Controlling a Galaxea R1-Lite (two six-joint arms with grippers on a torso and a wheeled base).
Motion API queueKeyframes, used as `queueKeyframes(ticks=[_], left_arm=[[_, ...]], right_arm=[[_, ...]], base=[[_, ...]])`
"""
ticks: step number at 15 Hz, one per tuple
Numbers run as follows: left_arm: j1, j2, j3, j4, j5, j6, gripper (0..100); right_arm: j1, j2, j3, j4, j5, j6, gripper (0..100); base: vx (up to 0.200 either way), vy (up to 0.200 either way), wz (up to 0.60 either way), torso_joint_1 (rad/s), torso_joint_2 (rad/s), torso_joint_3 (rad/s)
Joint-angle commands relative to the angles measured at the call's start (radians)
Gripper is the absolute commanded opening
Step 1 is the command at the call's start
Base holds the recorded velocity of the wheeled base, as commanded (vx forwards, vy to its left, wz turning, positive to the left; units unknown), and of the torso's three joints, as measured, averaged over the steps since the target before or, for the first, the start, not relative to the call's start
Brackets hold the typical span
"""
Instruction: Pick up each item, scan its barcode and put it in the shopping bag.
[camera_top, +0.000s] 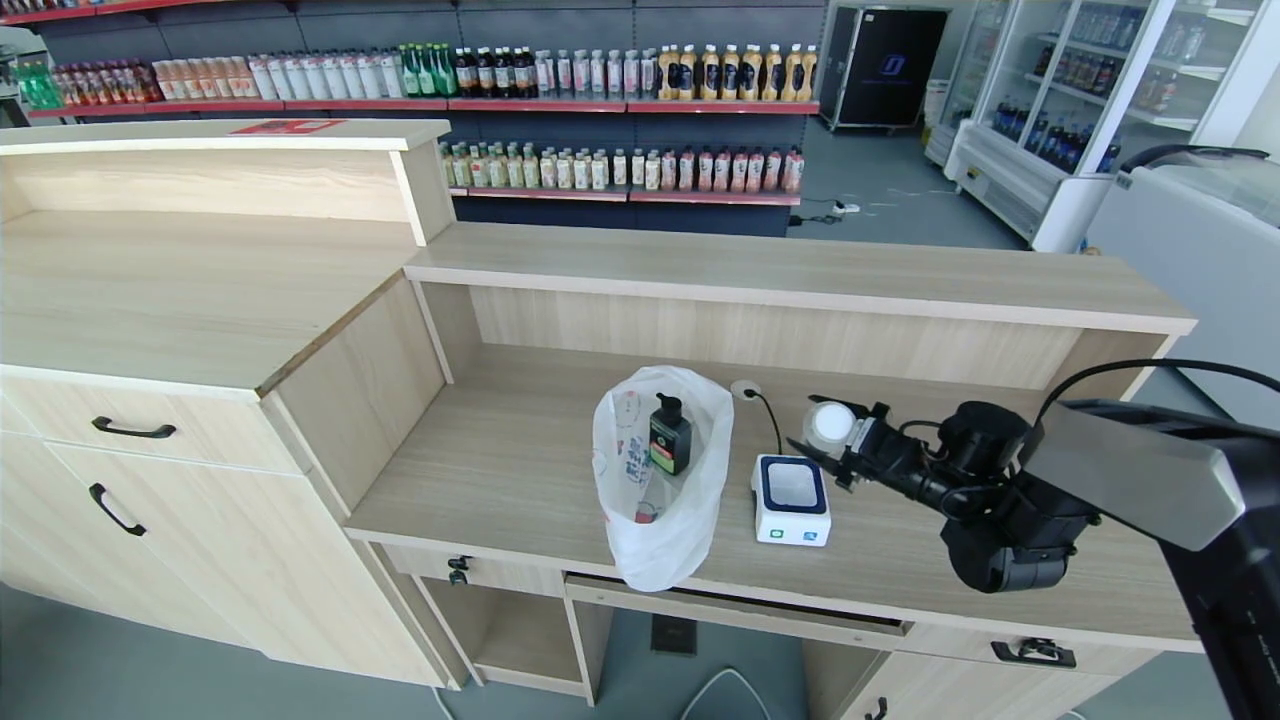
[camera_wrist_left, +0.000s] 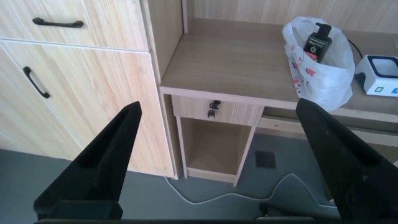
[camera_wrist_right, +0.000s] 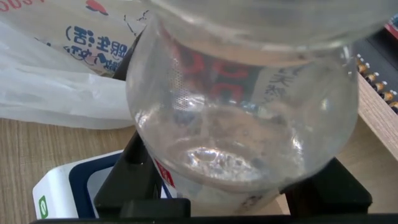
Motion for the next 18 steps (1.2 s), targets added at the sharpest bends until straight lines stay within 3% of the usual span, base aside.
queueKeyframes(ticks=[1, 18], left_arm=[[0.0, 0.0, 0.0, 0.0, 0.0, 0.0, 100], [0.0, 0.0, 0.0, 0.0, 0.0, 0.0, 100]], right_arm=[[0.003, 0.007, -0.003, -0.001, 0.002, 0.0, 0], [0.023, 0.079, -0.091, -0.001, 0.023, 0.001, 0]], base=[[0.0, 0.0, 0.0, 0.0, 0.0, 0.0], [0.0, 0.0, 0.0, 0.0, 0.0, 0.0]])
